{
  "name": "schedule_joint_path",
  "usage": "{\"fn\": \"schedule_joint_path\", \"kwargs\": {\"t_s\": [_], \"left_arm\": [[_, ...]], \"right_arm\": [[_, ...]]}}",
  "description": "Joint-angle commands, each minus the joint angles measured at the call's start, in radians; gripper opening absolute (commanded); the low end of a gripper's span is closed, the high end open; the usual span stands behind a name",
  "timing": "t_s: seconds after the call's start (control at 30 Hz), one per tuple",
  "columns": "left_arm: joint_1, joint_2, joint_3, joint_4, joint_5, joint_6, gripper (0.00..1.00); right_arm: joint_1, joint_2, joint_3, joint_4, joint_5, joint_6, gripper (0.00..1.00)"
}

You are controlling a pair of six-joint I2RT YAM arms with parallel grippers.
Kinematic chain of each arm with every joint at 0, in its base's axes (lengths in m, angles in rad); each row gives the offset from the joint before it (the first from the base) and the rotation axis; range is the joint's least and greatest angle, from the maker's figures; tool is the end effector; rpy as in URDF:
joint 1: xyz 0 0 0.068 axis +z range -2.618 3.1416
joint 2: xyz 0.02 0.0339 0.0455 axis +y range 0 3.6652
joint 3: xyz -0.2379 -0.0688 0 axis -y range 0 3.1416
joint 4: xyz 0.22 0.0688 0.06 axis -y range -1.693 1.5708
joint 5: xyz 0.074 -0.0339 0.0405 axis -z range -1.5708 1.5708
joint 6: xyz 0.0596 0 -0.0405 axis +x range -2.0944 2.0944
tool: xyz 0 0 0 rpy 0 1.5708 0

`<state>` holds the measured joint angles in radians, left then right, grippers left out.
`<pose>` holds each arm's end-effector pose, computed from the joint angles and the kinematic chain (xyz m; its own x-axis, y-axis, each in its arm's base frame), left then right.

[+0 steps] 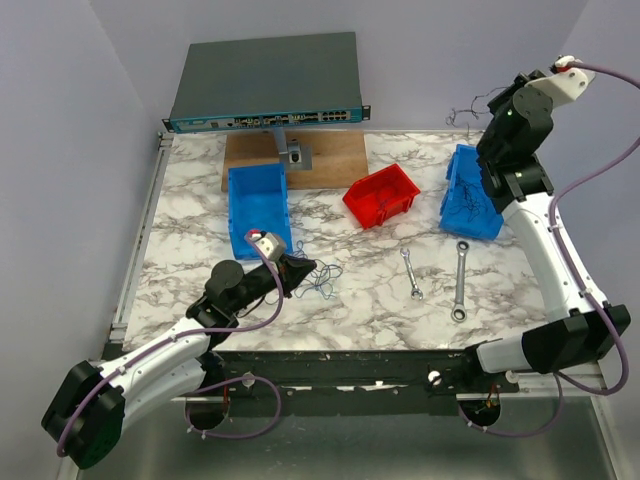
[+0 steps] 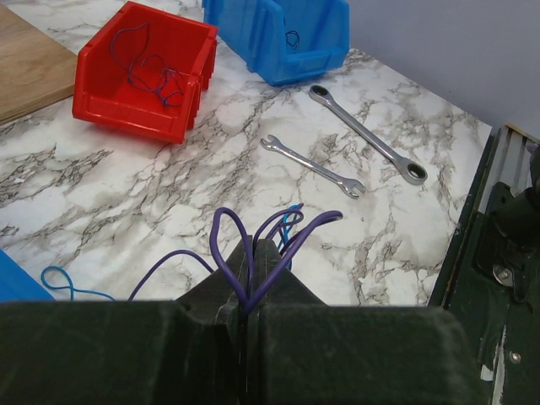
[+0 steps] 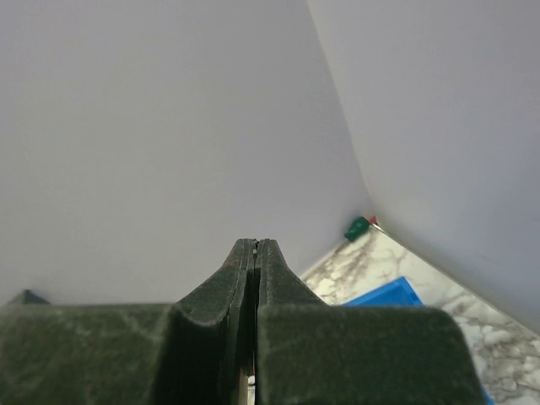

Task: Untangle the cables

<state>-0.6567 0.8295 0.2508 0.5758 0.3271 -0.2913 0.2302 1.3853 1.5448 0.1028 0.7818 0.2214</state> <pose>0.1521 -0.1414 0.2185 -0.2413 -0.1574 -0.9576 0.7969 0.5310 -0.2881 0.2979 0.0267 0.4717 0.3562 0.2435 -0.9021 0.4329 0.8125 0.3903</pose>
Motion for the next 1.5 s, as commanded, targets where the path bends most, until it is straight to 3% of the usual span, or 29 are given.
{"fn": "schedule_joint_path", "kwargs": {"t_s": [0.0,0.47,0.87,1.07,1.27,1.47], "left_arm": [[-0.005,-0.002,0.021,0.023,0.026,0.014,0.0],[-0.004,-0.004,0.02,0.025,0.021,0.016,0.0],[-0.004,-0.007,0.021,0.019,0.025,0.018,0.0],[-0.005,-0.005,0.024,0.024,0.032,0.014,0.0],[-0.005,-0.001,0.022,0.03,0.033,0.011,0.0],[-0.004,-0.003,0.025,0.026,0.037,0.009,0.0]], "right_arm": [[-0.054,-0.002,-0.028,-0.036,0.018,0.077,0.01],[-0.162,-0.057,-0.304,-0.015,-0.015,0.213,0.01],[-0.268,0.101,-0.382,-0.101,0.027,0.463,0.01],[-0.275,0.175,-0.44,-0.135,0.017,0.504,0.01],[-0.272,0.122,-0.45,-0.08,-0.016,0.428,0.01],[-0.243,-0.036,-0.24,-0.177,-0.037,0.287,0.01]]}}
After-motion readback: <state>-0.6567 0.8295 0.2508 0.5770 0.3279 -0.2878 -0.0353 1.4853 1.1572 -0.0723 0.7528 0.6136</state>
